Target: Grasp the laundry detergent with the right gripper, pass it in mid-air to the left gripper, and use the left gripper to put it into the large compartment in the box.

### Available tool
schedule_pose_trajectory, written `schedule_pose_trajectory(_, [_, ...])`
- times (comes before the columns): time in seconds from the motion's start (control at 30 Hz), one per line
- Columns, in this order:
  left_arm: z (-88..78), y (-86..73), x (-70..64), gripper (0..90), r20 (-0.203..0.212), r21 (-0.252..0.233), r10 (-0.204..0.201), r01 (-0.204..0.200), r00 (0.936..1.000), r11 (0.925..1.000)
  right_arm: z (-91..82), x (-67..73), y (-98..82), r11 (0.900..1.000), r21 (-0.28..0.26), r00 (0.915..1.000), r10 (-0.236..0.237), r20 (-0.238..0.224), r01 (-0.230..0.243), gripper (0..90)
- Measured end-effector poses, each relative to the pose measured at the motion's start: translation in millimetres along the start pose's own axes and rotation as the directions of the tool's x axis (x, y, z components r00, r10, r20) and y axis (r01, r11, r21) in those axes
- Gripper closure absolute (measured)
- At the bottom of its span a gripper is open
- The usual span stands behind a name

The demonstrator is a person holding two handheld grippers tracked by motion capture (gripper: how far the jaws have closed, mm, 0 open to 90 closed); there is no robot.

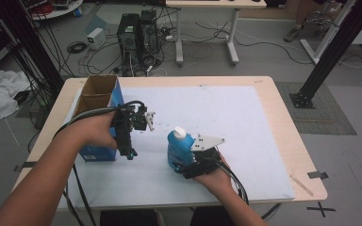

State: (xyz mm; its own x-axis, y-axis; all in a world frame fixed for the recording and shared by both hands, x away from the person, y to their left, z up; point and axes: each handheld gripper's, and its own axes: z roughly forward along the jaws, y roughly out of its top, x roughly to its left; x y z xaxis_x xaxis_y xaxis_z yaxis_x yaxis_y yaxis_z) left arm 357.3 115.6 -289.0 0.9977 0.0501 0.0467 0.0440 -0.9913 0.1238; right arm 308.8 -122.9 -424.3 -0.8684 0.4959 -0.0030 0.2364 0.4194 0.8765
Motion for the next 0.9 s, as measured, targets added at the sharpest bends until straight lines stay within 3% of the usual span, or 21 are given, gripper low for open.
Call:
schedule_pose_trajectory(0.17, [0.5,-0.5,0.9,2.1,-0.002,0.002,0.000,0.000,1.0000,1.0000,3.1,0.3,-0.5,1.000,-0.019,0.9997,0.015,0.018,-0.014,13.1])
schedule_pose_trajectory(0.4, [1.8,-0.6,1.5,2.1,-0.001,0.001,0.000,0.000,1.0000,1.0000,4.5,-0.4,-0.8,0.999,-0.042,0.9997,0.023,0.003,-0.023,18.5])
schedule_pose_trajectory(0.9, [3.6,-3.4,0.9,2.1,-0.002,-0.002,-0.006,0.006,1.0000,1.0000,4.3,1.2,-5.0,0.996,-0.083,0.9999,0.014,0.011,-0.013,24.6])
